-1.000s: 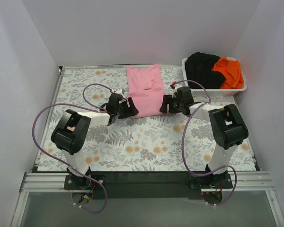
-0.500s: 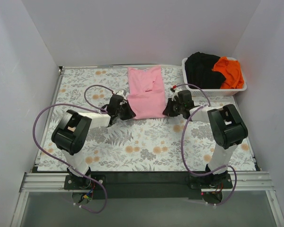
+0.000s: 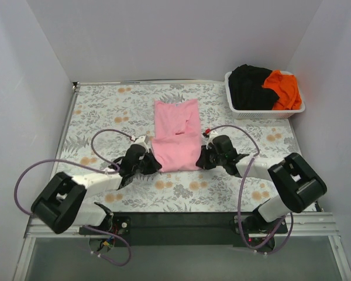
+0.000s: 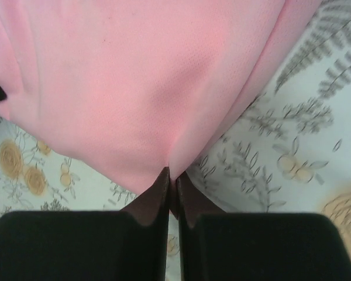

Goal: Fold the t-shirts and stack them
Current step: Fold the tshirt

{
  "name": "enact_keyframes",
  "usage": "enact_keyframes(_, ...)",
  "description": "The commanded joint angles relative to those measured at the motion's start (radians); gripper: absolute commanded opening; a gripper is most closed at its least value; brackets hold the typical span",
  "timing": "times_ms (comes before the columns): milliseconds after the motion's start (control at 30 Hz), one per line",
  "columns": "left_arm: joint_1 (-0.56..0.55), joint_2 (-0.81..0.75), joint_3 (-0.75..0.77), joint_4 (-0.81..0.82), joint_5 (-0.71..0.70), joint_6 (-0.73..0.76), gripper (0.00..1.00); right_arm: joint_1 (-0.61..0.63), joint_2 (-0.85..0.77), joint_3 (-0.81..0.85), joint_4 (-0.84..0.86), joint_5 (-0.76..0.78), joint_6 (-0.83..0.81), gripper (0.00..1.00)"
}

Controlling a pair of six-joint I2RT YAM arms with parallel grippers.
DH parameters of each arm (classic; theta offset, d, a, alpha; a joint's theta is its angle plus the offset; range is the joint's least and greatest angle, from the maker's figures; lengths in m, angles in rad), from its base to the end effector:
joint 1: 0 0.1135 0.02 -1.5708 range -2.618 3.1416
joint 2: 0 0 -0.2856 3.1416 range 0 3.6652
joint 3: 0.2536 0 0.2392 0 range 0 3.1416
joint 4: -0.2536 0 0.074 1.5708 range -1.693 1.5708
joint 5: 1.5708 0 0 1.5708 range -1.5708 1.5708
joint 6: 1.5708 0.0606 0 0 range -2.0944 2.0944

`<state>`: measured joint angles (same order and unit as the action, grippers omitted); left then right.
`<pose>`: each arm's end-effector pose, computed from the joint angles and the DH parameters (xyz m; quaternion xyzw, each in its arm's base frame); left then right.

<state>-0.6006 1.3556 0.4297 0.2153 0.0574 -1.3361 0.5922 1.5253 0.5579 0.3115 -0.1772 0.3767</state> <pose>0.2027 -0.1431 0.1558 -0.3155 0.8521 -0.3582 0.2147 0.2378 0.1728 0.1607 -0.1350 0.8843 0.2751 0.3523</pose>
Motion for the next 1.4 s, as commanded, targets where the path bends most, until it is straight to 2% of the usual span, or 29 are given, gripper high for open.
enact_keyframes(0,-0.027,-0.189,-0.09,-0.081,-0.077,-0.054,0.0,0.079,-0.106,-0.099,-0.112,0.076,0.044,0.01)
enact_keyframes(133,-0.048,-0.392,-0.146,-0.201,-0.09,-0.096,0.0,0.165,-0.256,-0.179,-0.184,0.131,0.09,0.01)
enact_keyframes(300,-0.076,-0.496,-0.141,-0.356,-0.114,-0.133,0.0,0.235,-0.446,-0.236,-0.288,0.188,0.146,0.01)
enact_keyframes(500,-0.123,-0.564,-0.149,-0.393,-0.111,-0.179,0.0,0.251,-0.582,-0.239,-0.37,0.216,0.16,0.01)
enact_keyframes(967,-0.169,-0.566,-0.043,-0.389,-0.136,-0.189,0.0,0.268,-0.66,-0.101,-0.419,0.257,0.143,0.01)
enact_keyframes(1367,-0.169,-0.481,0.132,-0.381,-0.214,-0.109,0.0,0.267,-0.565,0.129,-0.445,0.354,0.051,0.01)
